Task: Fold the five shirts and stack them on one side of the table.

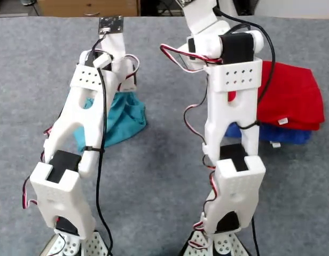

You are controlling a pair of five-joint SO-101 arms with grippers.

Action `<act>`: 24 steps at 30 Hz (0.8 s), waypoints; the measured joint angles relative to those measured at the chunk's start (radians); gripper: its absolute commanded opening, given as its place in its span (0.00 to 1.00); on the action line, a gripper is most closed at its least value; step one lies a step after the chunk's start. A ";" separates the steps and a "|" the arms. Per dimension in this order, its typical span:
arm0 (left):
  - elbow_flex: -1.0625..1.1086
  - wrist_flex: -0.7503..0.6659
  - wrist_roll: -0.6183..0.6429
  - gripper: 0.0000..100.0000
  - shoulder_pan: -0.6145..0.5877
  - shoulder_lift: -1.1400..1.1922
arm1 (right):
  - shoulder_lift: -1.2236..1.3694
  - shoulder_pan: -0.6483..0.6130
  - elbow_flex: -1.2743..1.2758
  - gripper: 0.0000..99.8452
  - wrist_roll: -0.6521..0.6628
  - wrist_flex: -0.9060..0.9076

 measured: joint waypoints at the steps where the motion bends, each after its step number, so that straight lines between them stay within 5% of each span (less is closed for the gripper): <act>1: 0.000 0.000 0.000 0.21 0.002 0.000 | 0.000 0.000 0.000 0.02 0.000 0.000; 4: 0.000 0.000 0.000 0.25 0.002 0.000 | 0.000 0.000 0.000 0.02 0.000 0.000; 9: -0.064 0.048 0.000 0.18 -0.097 -0.011 | 0.000 0.000 0.000 0.02 0.000 0.000; 13: -0.172 0.106 -0.014 0.02 -0.278 -0.051 | 0.000 -0.031 0.025 0.02 0.000 -0.003; 24: -0.054 0.110 -0.334 0.03 -0.836 -0.003 | 0.330 -0.321 0.103 0.02 -0.034 -0.459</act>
